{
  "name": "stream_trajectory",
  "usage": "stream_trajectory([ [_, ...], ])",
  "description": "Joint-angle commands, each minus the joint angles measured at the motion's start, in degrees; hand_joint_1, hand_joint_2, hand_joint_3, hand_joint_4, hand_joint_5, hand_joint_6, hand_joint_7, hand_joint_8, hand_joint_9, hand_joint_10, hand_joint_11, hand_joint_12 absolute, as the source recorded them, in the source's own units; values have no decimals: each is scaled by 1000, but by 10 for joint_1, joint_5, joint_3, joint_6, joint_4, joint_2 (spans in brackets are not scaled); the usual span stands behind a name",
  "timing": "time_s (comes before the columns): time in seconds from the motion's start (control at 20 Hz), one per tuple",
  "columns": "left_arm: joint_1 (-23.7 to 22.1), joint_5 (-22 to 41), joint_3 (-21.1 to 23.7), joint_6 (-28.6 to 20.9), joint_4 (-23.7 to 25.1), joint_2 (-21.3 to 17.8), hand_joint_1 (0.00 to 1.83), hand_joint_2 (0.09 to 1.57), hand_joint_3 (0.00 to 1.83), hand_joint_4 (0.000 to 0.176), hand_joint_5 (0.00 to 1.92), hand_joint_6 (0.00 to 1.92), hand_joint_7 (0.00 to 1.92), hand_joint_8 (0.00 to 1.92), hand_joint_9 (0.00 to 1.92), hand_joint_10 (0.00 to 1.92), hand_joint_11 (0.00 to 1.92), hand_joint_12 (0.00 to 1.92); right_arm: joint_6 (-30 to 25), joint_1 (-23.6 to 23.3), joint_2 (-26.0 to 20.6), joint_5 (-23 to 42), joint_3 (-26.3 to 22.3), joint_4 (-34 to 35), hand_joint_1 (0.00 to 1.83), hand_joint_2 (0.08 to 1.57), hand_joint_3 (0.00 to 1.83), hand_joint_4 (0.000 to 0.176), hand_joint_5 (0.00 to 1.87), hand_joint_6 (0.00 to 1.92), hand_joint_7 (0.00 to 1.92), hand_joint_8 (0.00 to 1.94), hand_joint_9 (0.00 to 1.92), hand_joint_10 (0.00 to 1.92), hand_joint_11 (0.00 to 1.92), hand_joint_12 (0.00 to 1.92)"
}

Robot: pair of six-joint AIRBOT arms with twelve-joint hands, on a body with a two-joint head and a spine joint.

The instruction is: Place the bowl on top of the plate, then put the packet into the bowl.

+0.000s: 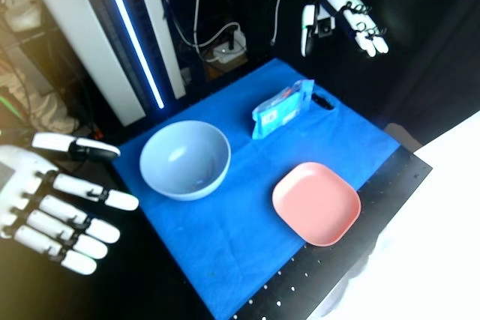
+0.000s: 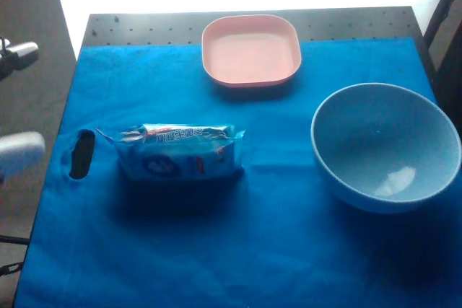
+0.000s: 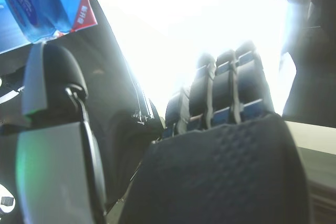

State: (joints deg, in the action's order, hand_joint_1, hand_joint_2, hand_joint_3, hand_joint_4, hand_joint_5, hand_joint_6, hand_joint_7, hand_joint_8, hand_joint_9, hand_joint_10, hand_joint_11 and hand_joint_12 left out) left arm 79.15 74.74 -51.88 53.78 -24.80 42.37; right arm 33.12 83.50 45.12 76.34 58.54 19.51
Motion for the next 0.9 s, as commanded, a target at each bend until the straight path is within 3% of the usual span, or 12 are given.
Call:
stream_trajectory([
  [0.0, -3, 66, -2, -2, -4, 0, 0, 1224, 11, 149, 145, 1, 76, 1, 0, 0, 0, 0, -2, -5, -1, 63, 4, 13, 379, 1365, 9, 0, 275, 5, 207, 5, 214, 25, 0, 792],
  [0.1, -3, 65, -2, -2, -4, 0, 0, 1157, 0, 173, 94, 0, 10, 0, 0, 0, 0, 0, -2, -5, -1, 61, 4, 11, 331, 1350, 0, 14, 231, 3, 166, 6, 169, 9, 0, 610],
  [0.15, -3, 66, -1, -2, -4, 1, 0, 1119, 0, 175, 61, 0, 1, 0, 0, 0, 0, 0, -2, -5, -1, 61, 4, 10, 298, 1308, 0, 51, 164, 0, 100, 1, 124, 2, 0, 508],
  [0.2, -3, 66, -1, -1, -4, 1, 0, 1048, 0, 176, 11, 0, 0, 0, 0, 0, 0, 0, -2, -5, -1, 61, 4, 8, 265, 1146, 0, 118, 32, 0, 19, 0, 24, 0, 0, 101],
  [0.25, -3, 65, -1, -1, -4, 1, 0, 999, 0, 176, 1, 0, 0, 0, 0, 0, 0, 0, -2, -7, -1, 61, 4, 5, 290, 1001, 0, 164, 6, 0, 3, 0, 4, 0, 0, 19],
  [0.3, -3, 66, -1, -1, -4, 0, 0, 988, 0, 176, 0, 0, 0, 0, 0, 0, 0, 0, -2, -10, -1, 61, 4, -2, 321, 951, 0, 174, 0, 0, 0, 0, 0, 0, 0, 3],
  [0.55, -3, 68, -1, -1, -4, 1, 205, 969, 0, 176, 0, 0, 0, 0, 0, 0, 0, 0, -2, -44, -3, 61, -4, -66, 410, 875, 0, 176, 0, 0, 0, 0, 0, 0, 0, 0],
  [0.6, -3, 67, 0, -2, -4, 1, 261, 959, 0, 176, 0, 0, 0, 0, 0, 0, 0, 0, -2, -48, -3, 61, -6, -79, 433, 838, 0, 169, 0, 0, 0, 0, 0, 0, 0, 0],
  [0.65, -3, 66, 0, -2, -4, 1, 301, 954, 0, 176, 0, 0, 0, 0, 0, 0, 0, 0, -2, -52, -3, 61, -10, -93, 430, 828, 0, 156, 0, 0, 0, 0, 0, 0, 6, 3],
  [0.7, -3, 65, 0, -2, -4, 1, 335, 942, 0, 176, 0, 0, 0, 0, 0, 0, 0, 0, -3, -54, -4, 61, -13, -105, 435, 810, 0, 111, 0, 0, 0, 0, 0, 0, 32, 15],
  [0.85, -3, 65, 0, -2, -4, 1, 444, 902, 0, 176, 0, 0, 0, 0, 0, 0, 0, 0, -3, -58, -3, 56, -19, -132, 550, 752, 0, 79, 0, 0, 14, 5, 15, 6, 67, 42],
])
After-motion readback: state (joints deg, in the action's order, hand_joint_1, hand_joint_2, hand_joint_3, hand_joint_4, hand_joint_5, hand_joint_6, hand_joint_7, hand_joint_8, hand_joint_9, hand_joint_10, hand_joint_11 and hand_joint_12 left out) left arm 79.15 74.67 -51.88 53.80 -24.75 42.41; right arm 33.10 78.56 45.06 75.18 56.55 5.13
